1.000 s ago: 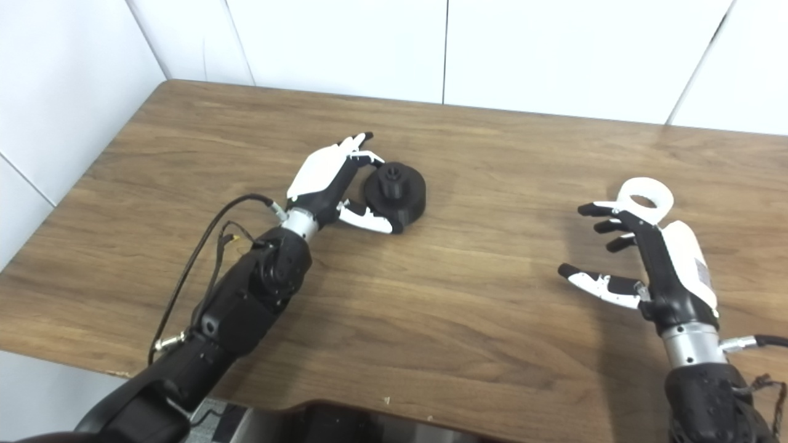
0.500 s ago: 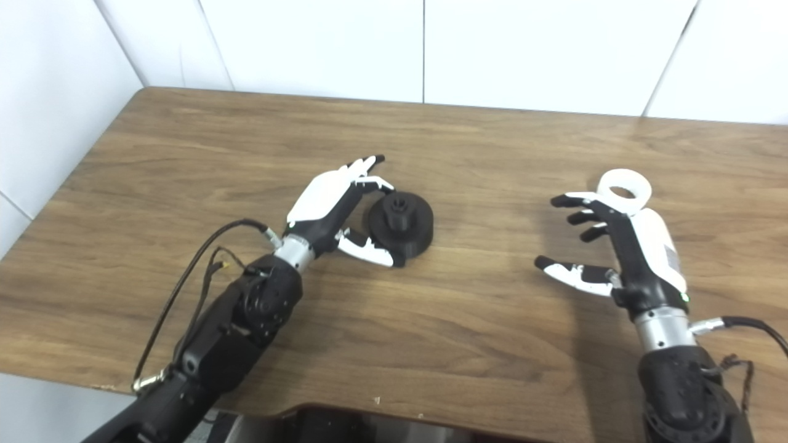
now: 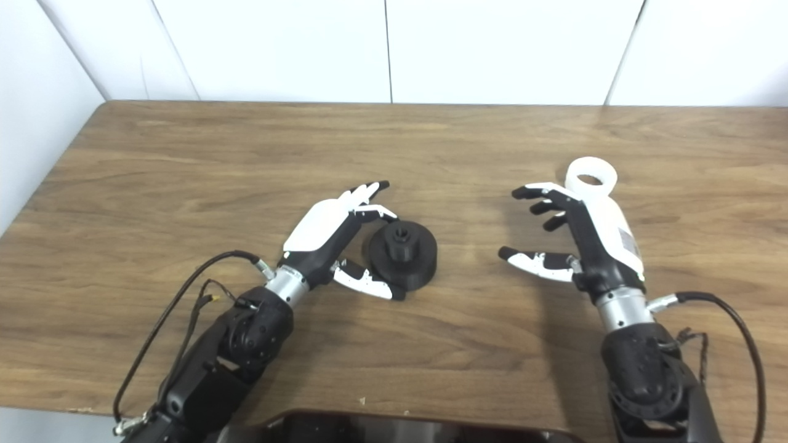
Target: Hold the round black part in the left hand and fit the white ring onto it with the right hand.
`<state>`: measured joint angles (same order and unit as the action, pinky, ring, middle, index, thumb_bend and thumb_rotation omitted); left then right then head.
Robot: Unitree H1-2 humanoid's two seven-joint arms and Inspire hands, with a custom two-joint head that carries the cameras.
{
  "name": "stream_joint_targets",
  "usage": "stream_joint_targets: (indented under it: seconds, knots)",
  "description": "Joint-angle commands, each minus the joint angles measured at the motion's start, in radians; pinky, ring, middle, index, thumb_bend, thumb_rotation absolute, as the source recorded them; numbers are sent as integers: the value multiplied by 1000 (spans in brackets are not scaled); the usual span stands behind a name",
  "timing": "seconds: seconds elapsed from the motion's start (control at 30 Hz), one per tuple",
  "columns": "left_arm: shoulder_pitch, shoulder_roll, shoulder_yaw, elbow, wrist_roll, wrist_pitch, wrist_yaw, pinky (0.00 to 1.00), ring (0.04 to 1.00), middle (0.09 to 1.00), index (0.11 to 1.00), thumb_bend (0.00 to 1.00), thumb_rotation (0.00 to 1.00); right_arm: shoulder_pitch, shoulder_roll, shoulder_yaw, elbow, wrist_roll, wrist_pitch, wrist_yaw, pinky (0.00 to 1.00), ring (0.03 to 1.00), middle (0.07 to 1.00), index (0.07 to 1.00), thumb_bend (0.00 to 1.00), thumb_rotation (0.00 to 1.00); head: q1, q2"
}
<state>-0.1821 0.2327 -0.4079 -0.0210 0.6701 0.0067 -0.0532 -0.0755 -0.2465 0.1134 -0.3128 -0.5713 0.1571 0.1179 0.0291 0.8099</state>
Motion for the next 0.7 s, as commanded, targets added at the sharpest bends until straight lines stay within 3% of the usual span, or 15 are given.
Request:
stream_joint_targets:
  seconds: [0.0, 0.37, 0.67]
  knots:
    - [-3, 5, -10, -32, 19, -20, -16, 1000, 1000, 1000, 609, 970, 350, -39, 4, -3, -43, -7, 2, -3, 591, 714, 772, 717, 647, 146, -8, 3]
    - [16, 18, 18, -62, 4, -37, -46, 1000, 1000, 1000, 611, 963, 337, -44, 32, 23, -54, -52, 23, -6, 599, 713, 771, 714, 642, 157, -185, -1]
    - [14, 43, 50, -52, -31, -75, -64, 1000, 1000, 1000, 611, 952, 338, -55, 64, 55, -52, -113, 56, -4, 614, 722, 771, 724, 632, 235, -357, -27]
